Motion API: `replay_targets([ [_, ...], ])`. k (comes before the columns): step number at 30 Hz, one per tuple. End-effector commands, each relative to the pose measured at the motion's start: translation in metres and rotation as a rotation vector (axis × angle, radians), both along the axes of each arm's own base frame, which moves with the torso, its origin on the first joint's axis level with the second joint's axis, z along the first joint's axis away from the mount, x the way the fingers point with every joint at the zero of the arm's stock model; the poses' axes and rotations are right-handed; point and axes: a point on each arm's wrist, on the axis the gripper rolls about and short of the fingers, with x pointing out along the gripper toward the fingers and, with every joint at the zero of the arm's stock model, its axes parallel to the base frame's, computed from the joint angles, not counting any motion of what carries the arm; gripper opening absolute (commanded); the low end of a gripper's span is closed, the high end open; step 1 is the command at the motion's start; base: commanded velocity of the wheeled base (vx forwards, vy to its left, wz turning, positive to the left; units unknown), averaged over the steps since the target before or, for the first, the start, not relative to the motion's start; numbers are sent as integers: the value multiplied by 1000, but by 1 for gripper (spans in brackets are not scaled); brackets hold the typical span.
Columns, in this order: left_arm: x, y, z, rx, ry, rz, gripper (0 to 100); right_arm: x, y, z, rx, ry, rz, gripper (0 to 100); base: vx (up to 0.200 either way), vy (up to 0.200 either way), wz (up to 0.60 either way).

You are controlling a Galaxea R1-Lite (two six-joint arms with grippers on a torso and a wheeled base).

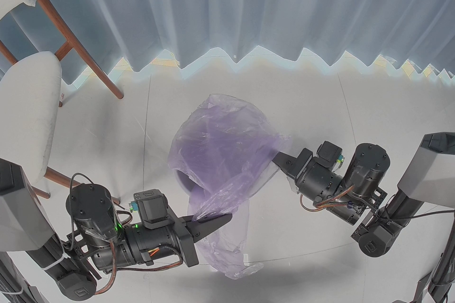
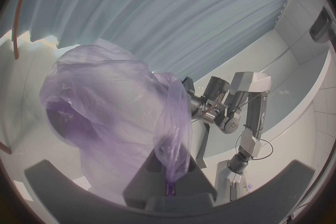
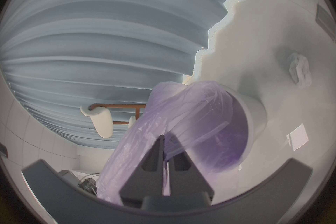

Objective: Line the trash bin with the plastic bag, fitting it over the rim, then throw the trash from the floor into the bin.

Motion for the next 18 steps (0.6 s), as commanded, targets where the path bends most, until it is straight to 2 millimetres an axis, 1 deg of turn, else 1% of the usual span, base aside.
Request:
replay_targets([
  [1, 6, 0, -2, -7, 14, 17, 0, 2, -3, -11, -43, -2, -13, 0, 0, 0, 0],
  [5, 6, 0, -2, -14, 26, 19, 0, 3, -8, -12, -75, -26, -27, 0, 0, 0, 0],
  [9, 3, -1, -3, -13, 40, 6, 0, 0, -11, -15, -103, -30, -26, 0, 0, 0, 0],
  [12, 3, -1, -3, -13, 40, 9, 0, -6, -12, -20, -135, -19, -8, 0, 0, 0, 0],
  [16, 3, -1, -3, -12, 41, 9, 0, -7, -12, -27, -153, -2, 11, 0, 0, 0, 0],
  [18, 5, 0, -3, -14, 39, 14, 0, -7, -12, -34, -165, 17, 14, 0, 0, 0, 0],
])
